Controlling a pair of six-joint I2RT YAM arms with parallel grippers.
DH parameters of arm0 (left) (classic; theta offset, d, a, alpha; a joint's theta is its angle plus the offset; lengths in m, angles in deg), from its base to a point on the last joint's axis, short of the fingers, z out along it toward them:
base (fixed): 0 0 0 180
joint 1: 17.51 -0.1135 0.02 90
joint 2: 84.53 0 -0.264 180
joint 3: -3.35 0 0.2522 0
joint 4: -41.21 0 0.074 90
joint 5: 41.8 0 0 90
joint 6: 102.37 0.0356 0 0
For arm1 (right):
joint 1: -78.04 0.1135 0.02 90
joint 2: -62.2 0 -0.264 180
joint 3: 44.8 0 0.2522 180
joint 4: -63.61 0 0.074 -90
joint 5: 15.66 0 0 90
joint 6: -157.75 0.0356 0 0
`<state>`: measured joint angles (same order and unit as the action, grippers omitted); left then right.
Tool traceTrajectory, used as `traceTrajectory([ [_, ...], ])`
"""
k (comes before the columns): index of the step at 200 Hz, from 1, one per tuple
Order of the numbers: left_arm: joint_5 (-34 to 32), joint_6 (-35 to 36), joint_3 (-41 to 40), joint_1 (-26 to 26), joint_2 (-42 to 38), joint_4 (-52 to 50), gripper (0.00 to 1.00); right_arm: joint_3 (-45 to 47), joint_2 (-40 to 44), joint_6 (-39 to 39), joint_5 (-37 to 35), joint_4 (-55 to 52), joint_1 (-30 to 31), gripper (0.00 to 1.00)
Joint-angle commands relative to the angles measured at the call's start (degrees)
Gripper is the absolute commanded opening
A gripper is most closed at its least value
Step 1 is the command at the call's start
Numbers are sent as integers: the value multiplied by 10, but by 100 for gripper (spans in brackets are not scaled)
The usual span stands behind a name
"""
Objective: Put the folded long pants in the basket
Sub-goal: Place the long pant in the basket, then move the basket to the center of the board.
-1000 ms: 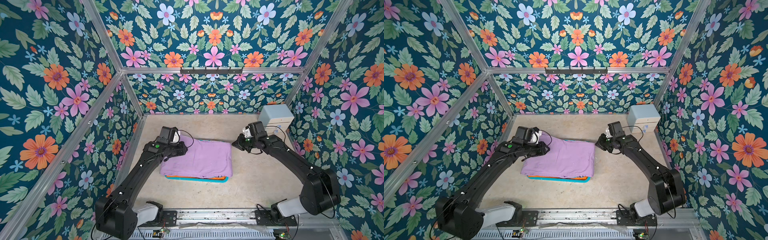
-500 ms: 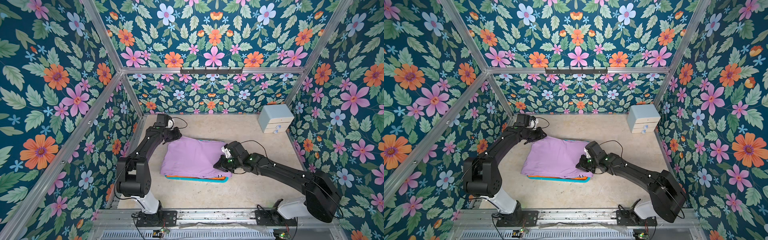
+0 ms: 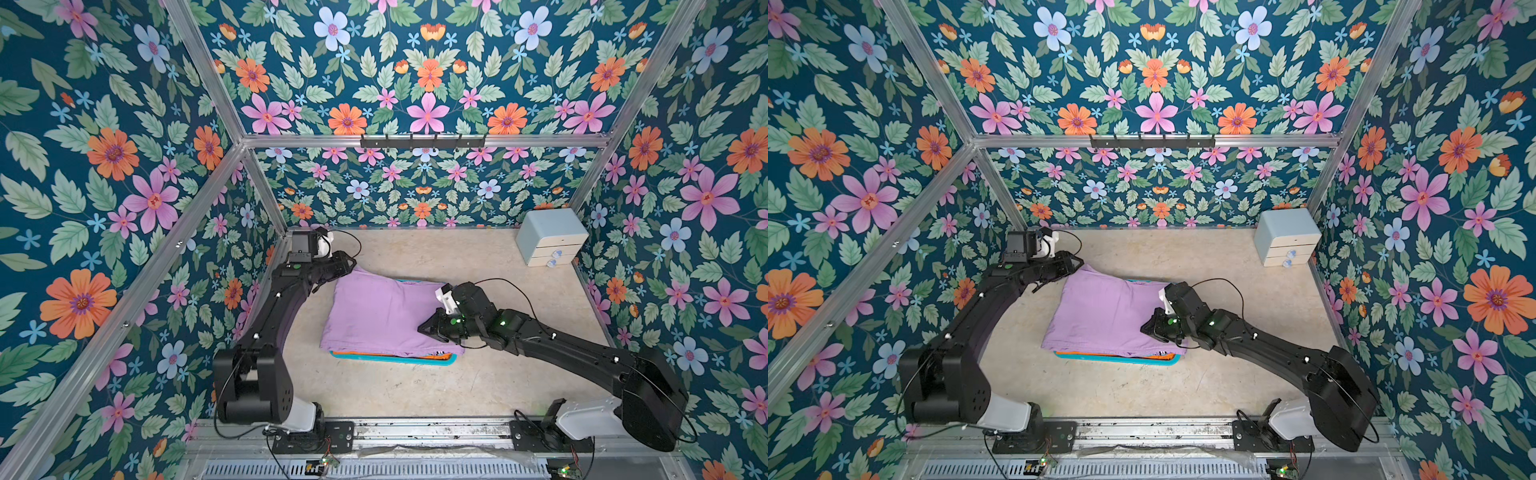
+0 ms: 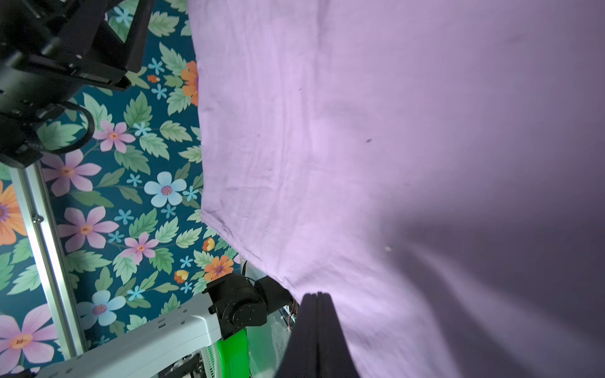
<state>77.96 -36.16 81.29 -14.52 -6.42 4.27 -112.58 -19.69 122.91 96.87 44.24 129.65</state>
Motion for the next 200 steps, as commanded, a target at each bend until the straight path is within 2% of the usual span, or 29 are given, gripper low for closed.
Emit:
traceTrajectory([
  [1,-4,-38,-83,-2,-86,-7,42,-34,-51,20,5,35,26,1],
  [26,26,-81,-192,-2,-151,2,31,-60,-109,31,12,58,46,1],
  [40,6,-89,-232,-1,-179,-5,30,-45,-119,37,13,77,49,1],
  [66,-63,-89,-260,-1,-208,-36,29,-1,-117,36,-16,85,43,1],
  [91,-74,-108,-266,0,-200,-39,29,33,-101,38,-20,97,34,1],
  [111,-106,-109,-251,0,-207,-58,30,31,-72,29,-18,80,28,1],
  [127,-153,-102,-201,-1,-221,-81,45,16,-38,7,-18,47,23,4],
  [140,-203,-90,-151,-2,-220,-96,58,-4,-9,-17,-22,-5,14,13],
  [152,-261,-71,-111,-4,-198,-110,63,-16,22,-37,-43,-61,2,25],
  [160,-295,-66,-84,-11,-173,-131,64,-22,45,-46,-65,-107,-9,30],
  [171,-304,-56,-60,-23,-138,-146,64,-17,78,-56,-85,-155,-36,35],
  [200,-308,-60,-54,-49,-39,-138,63,55,184,-55,-77,-212,-152,40],
])
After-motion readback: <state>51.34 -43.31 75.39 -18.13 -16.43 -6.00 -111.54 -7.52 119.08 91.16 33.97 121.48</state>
